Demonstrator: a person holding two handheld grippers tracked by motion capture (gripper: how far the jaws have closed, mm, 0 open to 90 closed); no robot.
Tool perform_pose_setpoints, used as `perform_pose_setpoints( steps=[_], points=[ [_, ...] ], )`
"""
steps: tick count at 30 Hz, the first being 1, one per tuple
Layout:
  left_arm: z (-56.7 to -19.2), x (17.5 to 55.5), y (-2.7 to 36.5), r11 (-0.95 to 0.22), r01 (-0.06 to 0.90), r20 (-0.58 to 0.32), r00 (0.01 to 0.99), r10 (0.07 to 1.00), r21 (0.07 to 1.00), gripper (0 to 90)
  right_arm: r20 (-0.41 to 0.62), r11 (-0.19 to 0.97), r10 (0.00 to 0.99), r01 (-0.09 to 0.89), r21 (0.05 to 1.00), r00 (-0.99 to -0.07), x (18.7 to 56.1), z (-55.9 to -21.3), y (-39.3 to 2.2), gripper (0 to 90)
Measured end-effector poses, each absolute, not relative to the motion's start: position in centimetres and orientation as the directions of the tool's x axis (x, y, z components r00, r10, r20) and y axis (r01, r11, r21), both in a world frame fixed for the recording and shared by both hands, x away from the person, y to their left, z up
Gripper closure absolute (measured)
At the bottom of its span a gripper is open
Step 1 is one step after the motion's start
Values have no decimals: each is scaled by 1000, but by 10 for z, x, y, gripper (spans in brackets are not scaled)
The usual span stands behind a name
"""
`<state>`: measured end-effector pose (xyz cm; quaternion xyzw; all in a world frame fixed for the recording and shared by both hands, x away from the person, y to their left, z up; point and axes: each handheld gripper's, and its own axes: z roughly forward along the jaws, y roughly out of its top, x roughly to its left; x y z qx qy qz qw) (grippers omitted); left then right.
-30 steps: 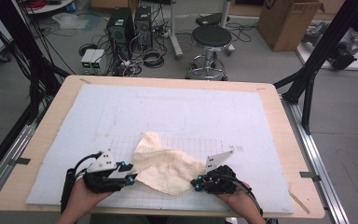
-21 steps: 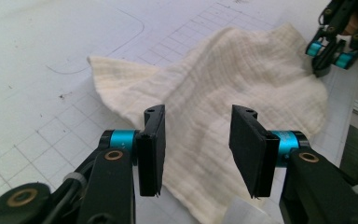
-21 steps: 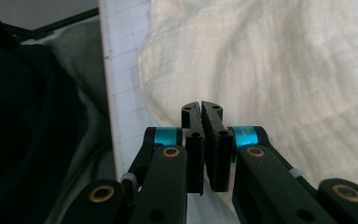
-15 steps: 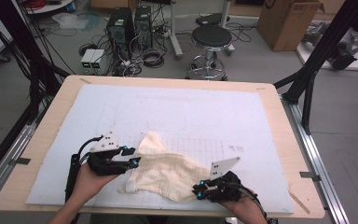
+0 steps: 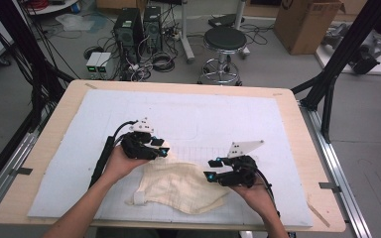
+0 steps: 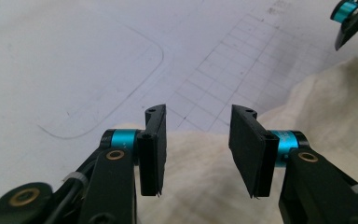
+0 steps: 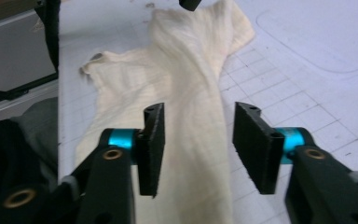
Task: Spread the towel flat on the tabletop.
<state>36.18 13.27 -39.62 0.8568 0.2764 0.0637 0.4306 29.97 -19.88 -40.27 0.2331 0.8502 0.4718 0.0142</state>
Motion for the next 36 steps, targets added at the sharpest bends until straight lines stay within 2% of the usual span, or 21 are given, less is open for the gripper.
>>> perform_pose_setpoints(
  steps=[3,4,5,7,8,9,10,12,18,25,27,28,29,30,33,36],
  points=[
    [-404,366,133,-503,434,-136,841,523,747,530,221,474,404,409,780,-888,310,-413,-191,510],
    [-406,367,132,-511,445,-140,838,528,735,556,219,505,399,413,758,-890,314,-417,-187,549],
    [-407,367,132,-526,450,-139,839,527,722,556,219,505,399,413,758,-890,314,-417,-187,549],
    [-412,368,133,-560,465,-139,839,527,686,671,228,519,388,416,747,-893,316,-421,-185,644],
    [-413,368,134,-572,463,-123,837,532,677,805,225,536,361,399,744,-905,315,-422,-182,797],
    [-414,365,135,-580,450,-91,836,541,679,805,225,536,361,399,744,-905,315,-422,-182,797],
    [-415,363,139,-570,446,-92,835,542,690,869,213,542,350,382,748,-912,312,-421,-181,838],
    [-414,359,146,-555,447,-93,830,550,702,893,185,545,343,355,759,-921,307,-417,-180,859],
    [-402,332,164,-545,408,-67,840,539,733,896,127,536,345,307,786,-930,283,-399,-179,860],
    [-397,309,171,-520,385,-71,848,525,762,893,120,579,289,273,768,-950,248,-404,-162,858],
    [-394,309,169,-496,391,-87,844,529,775,829,114,592,272,259,763,-956,241,-407,-158,857],
    [-391,311,166,-487,391,-89,841,533,781,746,126,607,246,254,753,-961,231,-410,-151,854],
    [-390,311,163,-486,392,-88,839,536,781,746,126,607,246,254,753,-961,231,-410,-151,854],
    [-390,313,159,-486,389,-78,836,544,783,666,122,626,222,237,743,-967,223,-413,-145,849],
    [-396,317,151,-517,399,-59,830,554,757,636,125,632,207,230,740,-970,218,-415,-141,839],
    [-404,316,150,-550,422,-52,824,565,721,637,126,646,192,222,730,-973,213,-416,-138,784]
  ],
)
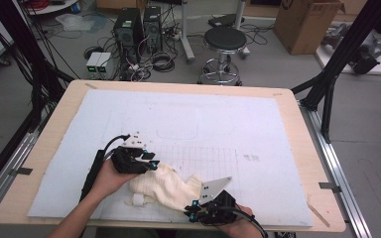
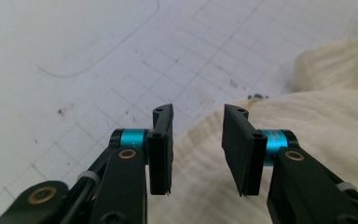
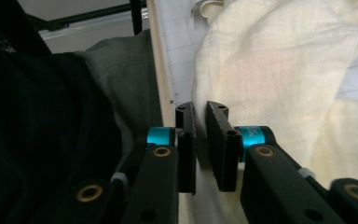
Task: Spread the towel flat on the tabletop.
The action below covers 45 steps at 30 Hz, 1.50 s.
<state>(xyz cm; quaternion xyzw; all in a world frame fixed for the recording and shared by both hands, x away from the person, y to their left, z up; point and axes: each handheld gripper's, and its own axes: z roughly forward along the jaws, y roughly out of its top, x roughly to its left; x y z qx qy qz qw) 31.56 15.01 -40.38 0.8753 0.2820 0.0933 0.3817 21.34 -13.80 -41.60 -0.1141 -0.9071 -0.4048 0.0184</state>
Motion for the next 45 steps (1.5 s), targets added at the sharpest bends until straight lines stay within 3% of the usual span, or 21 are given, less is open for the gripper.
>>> perform_pose_setpoints(
  steps=[4,12,22,24,27,30,39,45],
  points=[
    [-415,309,156,-550,442,-61,815,576,709,665,120,612,201,220,759,-972,215,-401,-142,679],
    [-426,300,170,-537,450,-67,806,588,714,670,93,542,311,257,800,-946,253,-376,-148,661],
    [-429,295,180,-522,433,-48,801,597,735,671,195,572,392,404,714,-899,308,-411,-136,569],
    [-432,295,182,-521,444,-58,798,600,729,671,206,587,395,418,693,-895,312,-418,-135,595],
    [-433,296,183,-512,454,-70,793,605,729,671,267,602,375,452,659,-888,316,-429,-137,757],
    [-434,298,184,-514,453,-68,794,604,728,670,273,618,356,444,649,-894,315,-430,-141,837],
    [-434,299,184,-503,455,-54,778,626,735,656,75,516,497,364,775,-864,298,-384,-177,848],
    [-434,298,183,-500,458,-55,775,629,735,655,7,512,551,344,788,-835,276,-374,-208,845]
  ],
)
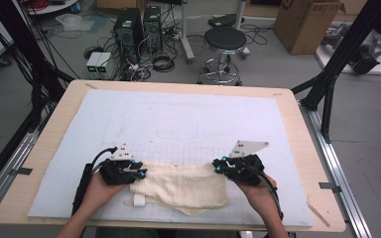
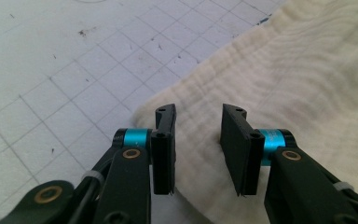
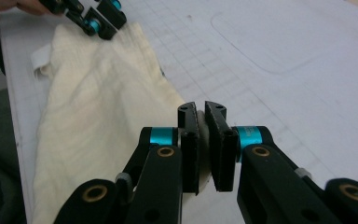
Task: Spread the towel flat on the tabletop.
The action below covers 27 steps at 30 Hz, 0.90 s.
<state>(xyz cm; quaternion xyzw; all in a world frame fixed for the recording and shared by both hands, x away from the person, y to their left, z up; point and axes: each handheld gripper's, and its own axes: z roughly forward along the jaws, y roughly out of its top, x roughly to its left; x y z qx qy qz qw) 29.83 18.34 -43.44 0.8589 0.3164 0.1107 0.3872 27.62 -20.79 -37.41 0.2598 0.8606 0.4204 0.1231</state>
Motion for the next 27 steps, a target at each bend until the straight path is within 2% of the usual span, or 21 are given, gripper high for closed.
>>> perform_pose_setpoints(
  steps=[5,8,11,19,23,27],
  points=[
    [-435,298,181,-504,457,-56,779,625,733,654,71,533,547,412,739,-834,263,-400,-225,833],
    [-435,298,181,-500,456,-55,777,628,736,653,100,542,532,430,722,-841,262,-410,-225,771],
    [-433,298,183,-486,452,-50,769,638,748,651,144,491,527,438,753,-837,268,-404,-228,703],
    [-433,303,187,-443,462,-46,730,682,768,651,164,432,540,439,788,-825,295,-385,-227,676],
    [-434,304,185,-453,469,-42,729,683,758,640,170,474,565,487,734,-807,307,-395,-225,658],
    [-435,305,185,-473,481,-26,721,693,739,590,182,498,587,529,687,-789,312,-410,-227,628]
  ],
)
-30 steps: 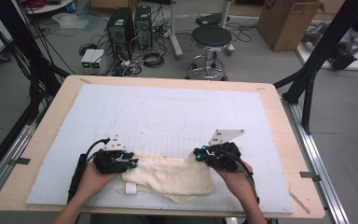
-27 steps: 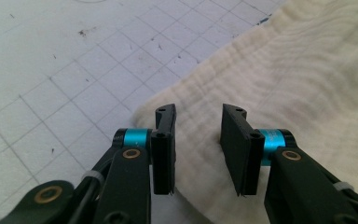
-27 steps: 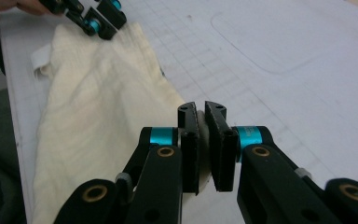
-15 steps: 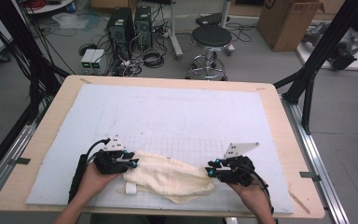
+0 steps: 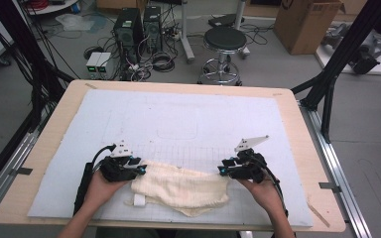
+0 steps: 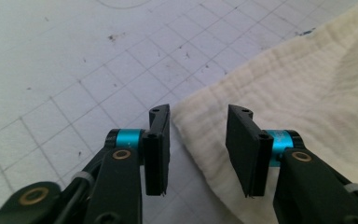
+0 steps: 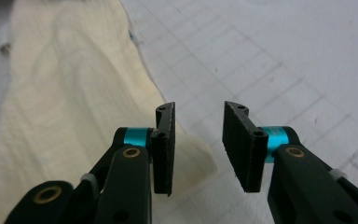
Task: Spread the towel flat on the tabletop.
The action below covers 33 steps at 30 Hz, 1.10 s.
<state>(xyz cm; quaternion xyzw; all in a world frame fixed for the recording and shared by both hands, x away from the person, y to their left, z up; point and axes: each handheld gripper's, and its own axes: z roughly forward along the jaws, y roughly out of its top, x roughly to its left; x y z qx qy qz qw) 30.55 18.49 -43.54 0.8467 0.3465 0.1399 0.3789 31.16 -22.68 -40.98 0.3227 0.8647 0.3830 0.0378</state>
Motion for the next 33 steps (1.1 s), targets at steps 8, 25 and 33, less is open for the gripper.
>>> perform_pose_setpoints(
  steps=[8,25,33],
  points=[
    [-438,302,180,-504,471,0,730,683,724,596,210,517,575,550,656,-791,299,-435,-230,612],
    [-431,294,178,-494,406,29,749,661,769,864,101,567,551,461,683,-828,301,-419,-220,846],
    [-425,293,184,-437,399,17,723,691,806,866,98,530,579,464,710,-810,310,-411,-226,844]
  ],
)
